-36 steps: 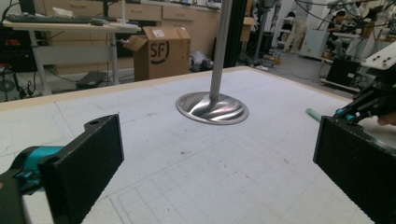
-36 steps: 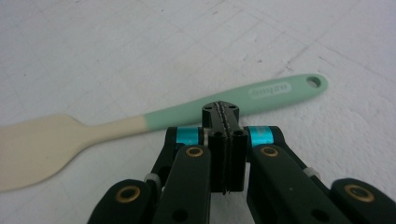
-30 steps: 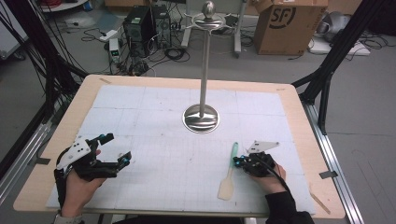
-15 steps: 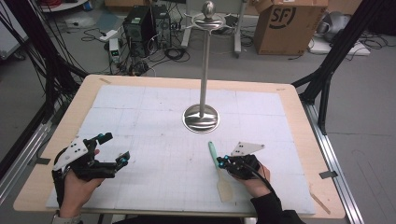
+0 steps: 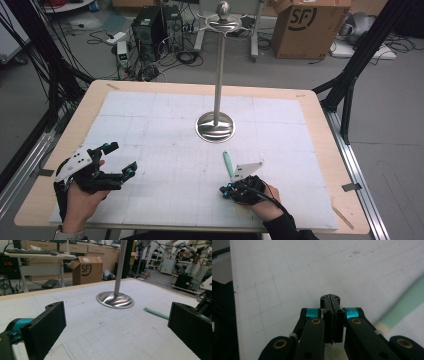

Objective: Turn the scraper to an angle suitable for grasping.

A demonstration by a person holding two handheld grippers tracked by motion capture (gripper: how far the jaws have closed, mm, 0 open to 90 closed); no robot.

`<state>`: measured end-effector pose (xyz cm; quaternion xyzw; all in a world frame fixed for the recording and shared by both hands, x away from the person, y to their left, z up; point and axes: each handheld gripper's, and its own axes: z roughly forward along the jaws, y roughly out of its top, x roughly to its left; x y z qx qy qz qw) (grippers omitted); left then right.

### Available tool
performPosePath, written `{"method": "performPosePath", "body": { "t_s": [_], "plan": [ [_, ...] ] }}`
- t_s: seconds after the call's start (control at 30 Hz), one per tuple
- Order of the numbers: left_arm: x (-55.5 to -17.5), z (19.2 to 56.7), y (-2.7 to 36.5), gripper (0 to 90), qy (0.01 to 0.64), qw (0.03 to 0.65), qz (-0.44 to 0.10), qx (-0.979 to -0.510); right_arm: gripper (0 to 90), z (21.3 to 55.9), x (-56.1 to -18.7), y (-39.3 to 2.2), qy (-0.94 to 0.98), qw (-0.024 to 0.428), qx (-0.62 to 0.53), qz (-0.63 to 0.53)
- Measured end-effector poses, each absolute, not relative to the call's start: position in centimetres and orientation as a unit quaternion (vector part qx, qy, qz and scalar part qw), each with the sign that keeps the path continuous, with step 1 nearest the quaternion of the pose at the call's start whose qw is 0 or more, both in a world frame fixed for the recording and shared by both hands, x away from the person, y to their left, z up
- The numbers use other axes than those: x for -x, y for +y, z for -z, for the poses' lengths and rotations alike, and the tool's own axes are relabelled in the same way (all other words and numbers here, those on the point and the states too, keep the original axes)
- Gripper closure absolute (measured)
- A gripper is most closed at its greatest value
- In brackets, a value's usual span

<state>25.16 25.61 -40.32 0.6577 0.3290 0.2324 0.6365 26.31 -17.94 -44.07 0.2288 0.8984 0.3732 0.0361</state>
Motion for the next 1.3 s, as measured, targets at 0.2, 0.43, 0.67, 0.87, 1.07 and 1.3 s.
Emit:
{"method": "performPosePath", "body": {
  "t_s": [0.2,0.43,0.67,0.87,1.07,1.3],
  "plan": [
    [-25.0,40.0,25.8,2.2,0.327,0.638,-0.238,-0.655,90.0,44.1,-26.3,-19.0,0.895,0.03,-0.248,-0.369],
    [-24.9,40.0,26.3,2.2,0.336,0.636,-0.244,-0.65,90.0,43.5,-25.8,-19.6,0.903,0.048,-0.261,-0.337],
    [-25.0,40.1,26.3,2.2,0.336,0.633,-0.246,-0.653,90.0,43.3,-26.1,-21.6,0.904,0.06,-0.267,-0.328],
    [-25.1,40.3,25.9,2.2,0.337,0.625,-0.247,-0.659,90.0,43.4,-26.7,-23.9,0.898,0.087,-0.283,-0.326],
    [-25.1,40.3,25.7,2.2,0.335,0.62,-0.251,-0.664,90.0,43.5,-27.3,-25.9,0.888,0.112,-0.304,-0.326],
    [-25.1,40.4,25.6,2.2,0.335,0.615,-0.255,-0.667,90.0,43.6,-27.7,-26.9,0.884,0.121,-0.31,-0.329]
  ]
}}
